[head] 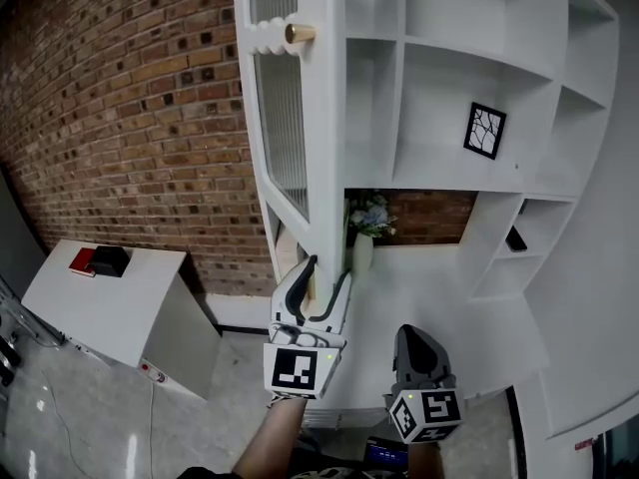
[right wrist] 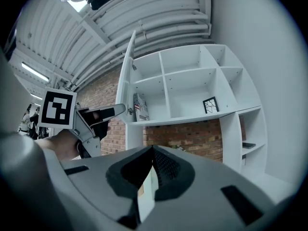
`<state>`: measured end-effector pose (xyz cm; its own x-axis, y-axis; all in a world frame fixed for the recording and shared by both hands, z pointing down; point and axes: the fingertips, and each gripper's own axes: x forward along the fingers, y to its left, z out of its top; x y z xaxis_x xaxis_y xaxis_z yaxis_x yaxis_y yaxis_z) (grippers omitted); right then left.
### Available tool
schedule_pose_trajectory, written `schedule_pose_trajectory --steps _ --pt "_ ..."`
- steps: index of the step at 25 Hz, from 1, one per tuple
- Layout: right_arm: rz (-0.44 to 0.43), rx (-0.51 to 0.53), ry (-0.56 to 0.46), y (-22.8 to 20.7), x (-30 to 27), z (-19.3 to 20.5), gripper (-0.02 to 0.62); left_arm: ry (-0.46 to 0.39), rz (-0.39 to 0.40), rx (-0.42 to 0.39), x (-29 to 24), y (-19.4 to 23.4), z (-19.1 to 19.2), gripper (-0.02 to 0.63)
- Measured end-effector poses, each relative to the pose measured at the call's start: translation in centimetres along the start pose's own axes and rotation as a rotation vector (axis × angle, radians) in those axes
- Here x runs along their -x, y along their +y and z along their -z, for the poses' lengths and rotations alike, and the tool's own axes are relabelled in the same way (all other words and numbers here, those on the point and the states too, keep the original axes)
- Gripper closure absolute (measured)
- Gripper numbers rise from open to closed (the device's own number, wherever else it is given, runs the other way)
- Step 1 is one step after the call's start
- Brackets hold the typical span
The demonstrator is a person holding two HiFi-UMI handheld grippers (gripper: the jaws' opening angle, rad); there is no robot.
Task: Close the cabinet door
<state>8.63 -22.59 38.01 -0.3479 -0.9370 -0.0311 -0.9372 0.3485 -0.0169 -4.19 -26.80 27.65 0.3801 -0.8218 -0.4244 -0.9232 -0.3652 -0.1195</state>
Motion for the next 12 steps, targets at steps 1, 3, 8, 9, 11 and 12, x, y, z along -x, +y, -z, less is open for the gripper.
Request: schedule_pose_trajectory --steps 1,3,8,9,11,12 --pt "0.006 0.001 -0.001 -0.5 0.1 0.1 0.594 0.002 0.005 0.007 -0.3 -0.2 0.1 0.407" --pt "0.019 -0.001 0.001 -1.3 0.1 0.1 0.594 0.012 0.026 0.018 -1.1 -0.8 0.5 0.407" --pt "0.038 0.008 -0.002 -2.7 0.2 -0.1 0.594 0.039 0.08 -0.037 -3.6 -1.9 1.6 0.399" --pt "0.044 0.008 0.001 -3.0 0.2 -0.1 0.594 0.042 0.086 -0.037 -4.2 -2.1 1.8 0.397" --pt "0.056 0.005 0.007 -3.7 0.0 0.0 0.594 0.047 0.097 -0.022 -5.9 -2.5 2.4 0.399" --pt "0.061 0.004 0.01 -4.1 -0.1 0.1 0.594 0.052 0.103 -0.016 -6.9 -2.6 2.8 0.399"
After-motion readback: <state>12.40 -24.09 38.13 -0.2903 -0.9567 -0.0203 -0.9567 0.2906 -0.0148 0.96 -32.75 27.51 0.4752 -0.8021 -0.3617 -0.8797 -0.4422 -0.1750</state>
